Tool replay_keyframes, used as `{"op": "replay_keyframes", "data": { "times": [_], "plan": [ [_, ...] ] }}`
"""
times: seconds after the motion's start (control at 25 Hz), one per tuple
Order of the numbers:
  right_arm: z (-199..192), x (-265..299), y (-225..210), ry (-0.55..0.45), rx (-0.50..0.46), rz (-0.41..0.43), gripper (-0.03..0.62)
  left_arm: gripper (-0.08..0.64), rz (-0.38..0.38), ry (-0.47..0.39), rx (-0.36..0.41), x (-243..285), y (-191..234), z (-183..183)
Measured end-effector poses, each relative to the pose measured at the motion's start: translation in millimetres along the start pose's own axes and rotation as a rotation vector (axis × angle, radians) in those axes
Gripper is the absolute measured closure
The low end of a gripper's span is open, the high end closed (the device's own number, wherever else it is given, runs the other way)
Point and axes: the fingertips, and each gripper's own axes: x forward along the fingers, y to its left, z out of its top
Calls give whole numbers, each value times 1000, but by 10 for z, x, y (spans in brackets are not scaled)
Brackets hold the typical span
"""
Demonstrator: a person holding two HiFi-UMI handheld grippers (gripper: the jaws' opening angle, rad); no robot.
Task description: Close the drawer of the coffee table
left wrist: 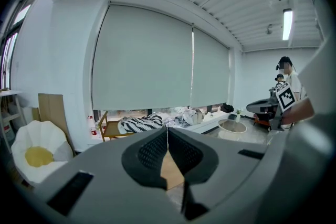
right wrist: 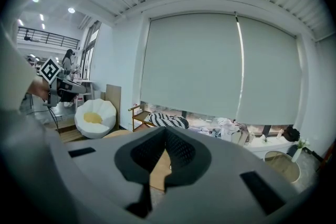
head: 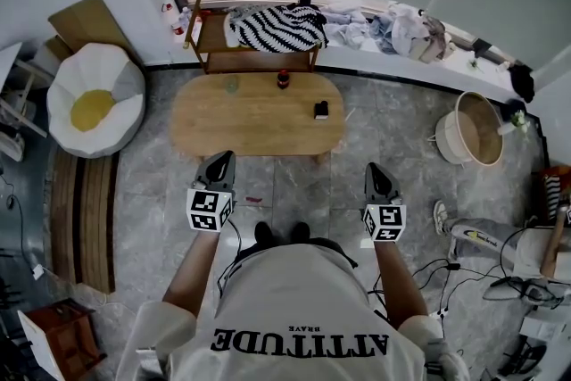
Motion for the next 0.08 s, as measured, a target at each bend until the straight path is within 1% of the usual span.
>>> {"op": "replay_keyframes", "data": {
  "times": [0.08],
  "plan": [
    [-3, -4, 4, 0, 0, -1, 573, 538, -4, 4, -1, 5, -8, -14]
  ]
}}
